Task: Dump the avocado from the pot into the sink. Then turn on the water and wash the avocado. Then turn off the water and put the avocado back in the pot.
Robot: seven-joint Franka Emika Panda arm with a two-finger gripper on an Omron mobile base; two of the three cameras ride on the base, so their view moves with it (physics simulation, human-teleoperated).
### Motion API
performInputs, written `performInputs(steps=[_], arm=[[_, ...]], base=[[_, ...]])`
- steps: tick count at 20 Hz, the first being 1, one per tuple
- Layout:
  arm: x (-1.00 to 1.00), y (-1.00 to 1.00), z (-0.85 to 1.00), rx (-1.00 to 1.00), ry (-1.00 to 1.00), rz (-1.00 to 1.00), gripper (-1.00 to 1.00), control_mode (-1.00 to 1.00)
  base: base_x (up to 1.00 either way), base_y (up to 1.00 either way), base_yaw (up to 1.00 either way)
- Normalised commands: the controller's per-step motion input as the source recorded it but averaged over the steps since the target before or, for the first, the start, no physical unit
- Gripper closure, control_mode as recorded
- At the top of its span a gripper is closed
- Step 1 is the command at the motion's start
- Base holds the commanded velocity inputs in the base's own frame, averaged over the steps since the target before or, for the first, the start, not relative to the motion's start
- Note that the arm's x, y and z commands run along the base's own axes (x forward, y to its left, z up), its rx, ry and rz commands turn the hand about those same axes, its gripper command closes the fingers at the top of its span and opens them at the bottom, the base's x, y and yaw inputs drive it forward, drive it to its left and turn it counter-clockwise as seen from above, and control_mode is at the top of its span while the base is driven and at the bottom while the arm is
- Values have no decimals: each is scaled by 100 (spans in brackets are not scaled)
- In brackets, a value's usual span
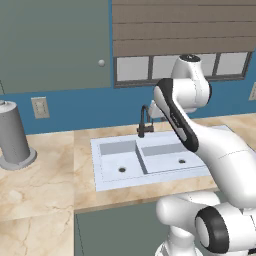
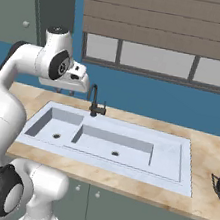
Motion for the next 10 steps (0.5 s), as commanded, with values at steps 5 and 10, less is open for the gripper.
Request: performInputs(steps=[5,10], arm=[[-17,-24,0,1,-2,-8,-100,-100],[-37,-54,0,4,-1,-26,-100,-100]], base=[[0,0,0],[0,0,0]])
